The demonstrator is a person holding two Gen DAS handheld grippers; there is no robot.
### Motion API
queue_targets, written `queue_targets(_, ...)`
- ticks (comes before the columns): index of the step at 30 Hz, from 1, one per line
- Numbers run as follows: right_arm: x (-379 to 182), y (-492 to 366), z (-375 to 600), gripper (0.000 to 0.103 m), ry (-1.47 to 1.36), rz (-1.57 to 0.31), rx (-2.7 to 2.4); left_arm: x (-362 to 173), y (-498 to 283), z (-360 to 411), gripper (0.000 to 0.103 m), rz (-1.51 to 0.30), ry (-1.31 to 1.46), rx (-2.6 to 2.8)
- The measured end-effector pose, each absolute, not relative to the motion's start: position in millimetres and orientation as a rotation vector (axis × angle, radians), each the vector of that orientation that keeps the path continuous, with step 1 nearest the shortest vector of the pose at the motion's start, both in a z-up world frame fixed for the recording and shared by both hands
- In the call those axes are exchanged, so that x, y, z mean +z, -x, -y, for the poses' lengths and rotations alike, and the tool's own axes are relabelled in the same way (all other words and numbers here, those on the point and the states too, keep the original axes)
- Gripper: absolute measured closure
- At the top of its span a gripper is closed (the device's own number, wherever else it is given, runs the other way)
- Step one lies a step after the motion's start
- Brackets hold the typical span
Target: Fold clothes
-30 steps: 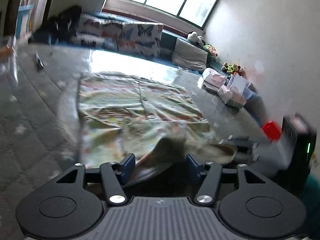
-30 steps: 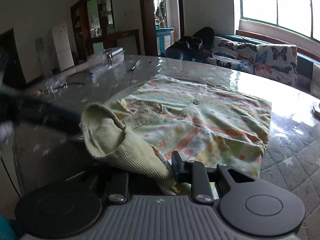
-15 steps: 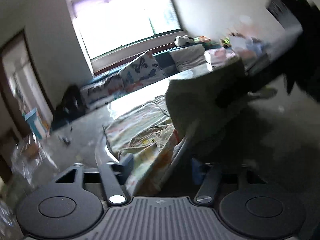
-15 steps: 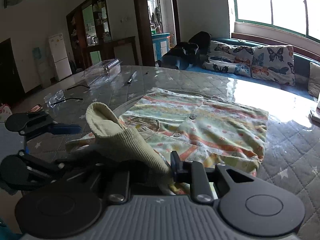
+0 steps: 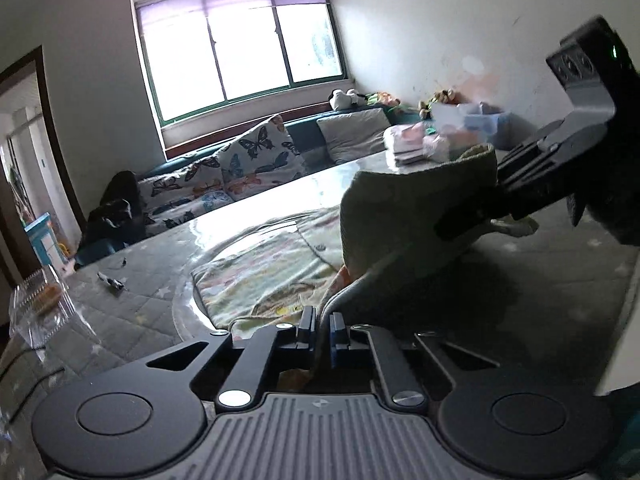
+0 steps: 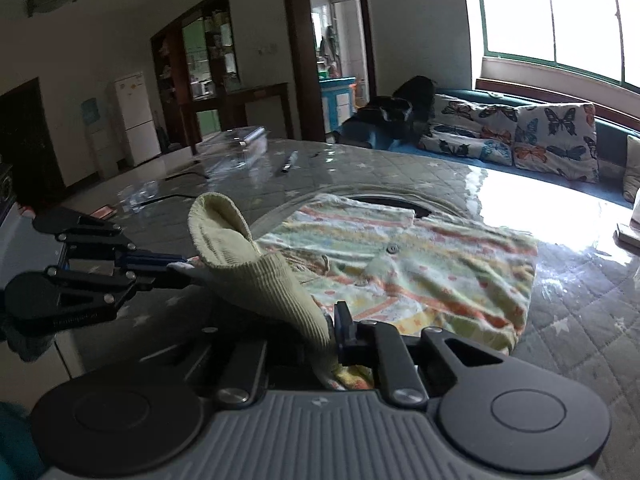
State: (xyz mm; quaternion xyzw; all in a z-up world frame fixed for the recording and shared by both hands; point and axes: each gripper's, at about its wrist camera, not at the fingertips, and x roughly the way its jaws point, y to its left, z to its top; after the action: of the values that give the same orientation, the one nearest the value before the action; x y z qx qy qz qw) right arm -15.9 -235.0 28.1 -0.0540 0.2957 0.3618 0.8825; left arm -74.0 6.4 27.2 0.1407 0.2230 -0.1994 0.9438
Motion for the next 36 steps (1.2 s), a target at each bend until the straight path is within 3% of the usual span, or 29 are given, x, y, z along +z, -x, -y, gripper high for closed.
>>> queue_targets(7, 44, 76, 243, 0.092, 0.162, -0.638, 0.805, 50, 126, -13, 0.096, -0.466, -0.238, -0.466)
queue_targets(13, 47, 70, 240, 0.093, 0.18, -0.629, 0.794, 54, 115, -11, 0.096, -0.463, -0.224, -0.458)
queue_targets(22, 74, -8, 222, 0.093, 0.261, -0.58, 0.774, 72, 39, -22, 0.097, -0.442, -0.18, -0.399)
queue_targets(30, 63, -97, 190, 0.093, 0.283, -0.624, 0.72, 57, -71, -28, 0.098, -0.554, -0.147, -0.327)
queue_targets(36, 22, -138, 186, 0.081, 0.215, -0.671, 0.631, 13, -122, -30, 0.097, -0.69, -0.114, -0.27)
